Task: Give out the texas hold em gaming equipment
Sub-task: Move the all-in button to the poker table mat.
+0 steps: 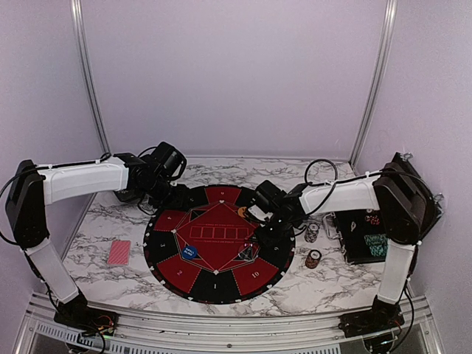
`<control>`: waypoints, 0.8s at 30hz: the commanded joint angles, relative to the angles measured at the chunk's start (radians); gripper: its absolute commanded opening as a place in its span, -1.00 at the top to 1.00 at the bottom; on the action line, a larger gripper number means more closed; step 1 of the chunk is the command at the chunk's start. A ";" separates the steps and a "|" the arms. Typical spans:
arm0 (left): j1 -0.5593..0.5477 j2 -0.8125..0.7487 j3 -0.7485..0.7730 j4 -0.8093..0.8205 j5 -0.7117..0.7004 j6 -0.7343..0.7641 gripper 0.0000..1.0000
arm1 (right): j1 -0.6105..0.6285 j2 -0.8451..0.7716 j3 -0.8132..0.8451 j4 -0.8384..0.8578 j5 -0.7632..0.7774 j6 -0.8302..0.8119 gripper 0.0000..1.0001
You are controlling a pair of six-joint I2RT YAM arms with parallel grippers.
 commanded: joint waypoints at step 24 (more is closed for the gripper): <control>0.012 -0.011 -0.013 -0.017 -0.006 0.016 -0.19 | 0.055 0.207 0.295 0.011 0.016 -0.043 0.36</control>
